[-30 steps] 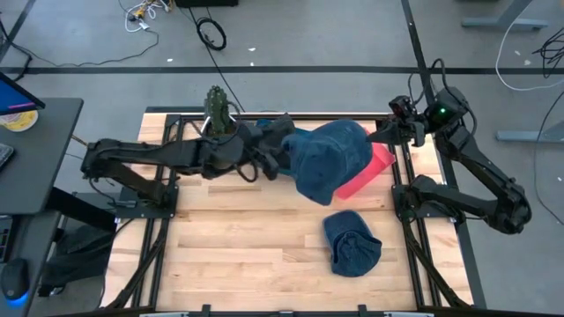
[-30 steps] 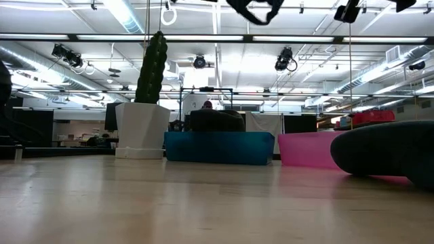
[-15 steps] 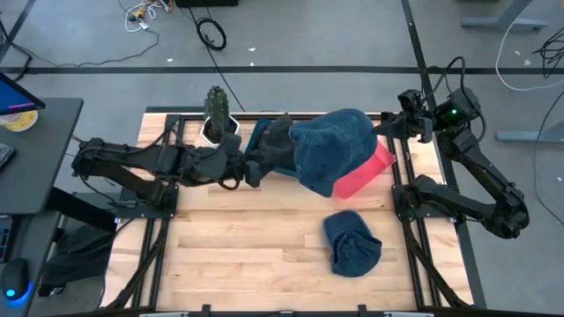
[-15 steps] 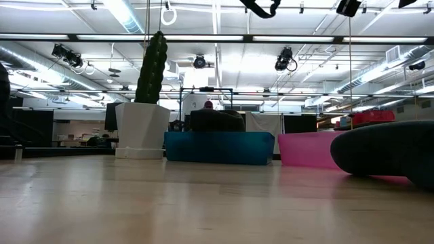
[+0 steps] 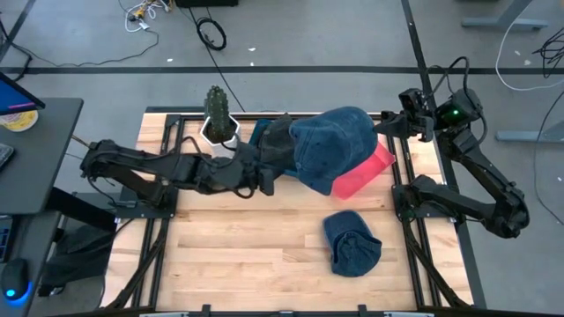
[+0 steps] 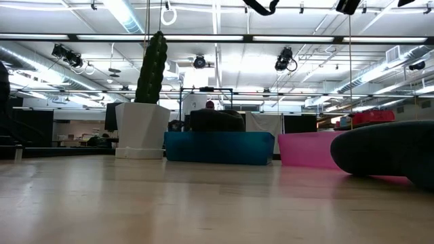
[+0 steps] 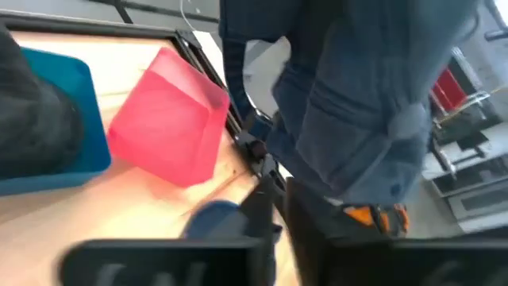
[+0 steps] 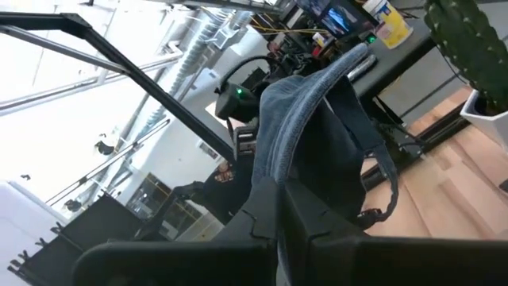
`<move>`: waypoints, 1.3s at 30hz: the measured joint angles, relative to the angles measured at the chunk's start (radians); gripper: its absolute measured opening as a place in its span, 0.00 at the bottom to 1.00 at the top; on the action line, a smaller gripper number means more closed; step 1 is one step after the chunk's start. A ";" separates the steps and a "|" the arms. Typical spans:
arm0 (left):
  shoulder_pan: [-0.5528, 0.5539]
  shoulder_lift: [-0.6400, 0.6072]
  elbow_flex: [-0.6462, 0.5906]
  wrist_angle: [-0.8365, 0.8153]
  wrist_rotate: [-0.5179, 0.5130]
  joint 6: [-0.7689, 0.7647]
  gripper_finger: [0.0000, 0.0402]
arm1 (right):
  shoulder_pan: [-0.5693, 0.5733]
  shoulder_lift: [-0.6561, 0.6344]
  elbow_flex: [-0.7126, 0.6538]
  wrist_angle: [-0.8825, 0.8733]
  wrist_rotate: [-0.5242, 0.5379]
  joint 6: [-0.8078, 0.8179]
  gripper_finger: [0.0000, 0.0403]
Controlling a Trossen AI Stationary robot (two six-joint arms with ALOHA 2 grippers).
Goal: Pick & Place hat
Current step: Put the left blue cap into the pink bin
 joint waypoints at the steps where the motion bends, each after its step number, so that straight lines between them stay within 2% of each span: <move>1: 0.003 0.006 0.000 0.010 -0.010 0.007 0.04 | 0.006 0.000 0.000 0.000 0.000 0.000 0.00; 6: 0.018 0.035 0.000 0.118 0.000 0.060 0.01 | 0.023 0.000 0.000 0.009 0.019 0.012 0.00; 12: 0.014 0.039 0.000 0.130 0.003 0.078 0.01 | -0.010 0.000 0.001 -0.055 0.025 -0.007 0.00; 19: -0.014 0.039 0.000 0.127 0.002 0.105 0.01 | -0.067 -0.003 0.001 -0.277 0.017 -0.122 0.00; 24: -0.024 0.039 0.000 0.127 0.002 0.132 0.01 | -0.100 -0.009 0.001 -0.550 0.050 -0.287 0.00; 32: -0.025 0.039 0.000 0.128 0.003 0.199 0.01 | -0.137 0.004 0.035 -1.004 0.316 -0.628 0.00; 36: -0.020 0.039 0.000 0.128 0.003 0.245 0.01 | -0.118 0.068 0.185 -1.272 0.548 -0.890 0.00; 39: -0.012 0.039 0.000 0.129 0.006 0.279 0.01 | -0.085 0.118 0.319 -1.363 0.692 -1.010 0.00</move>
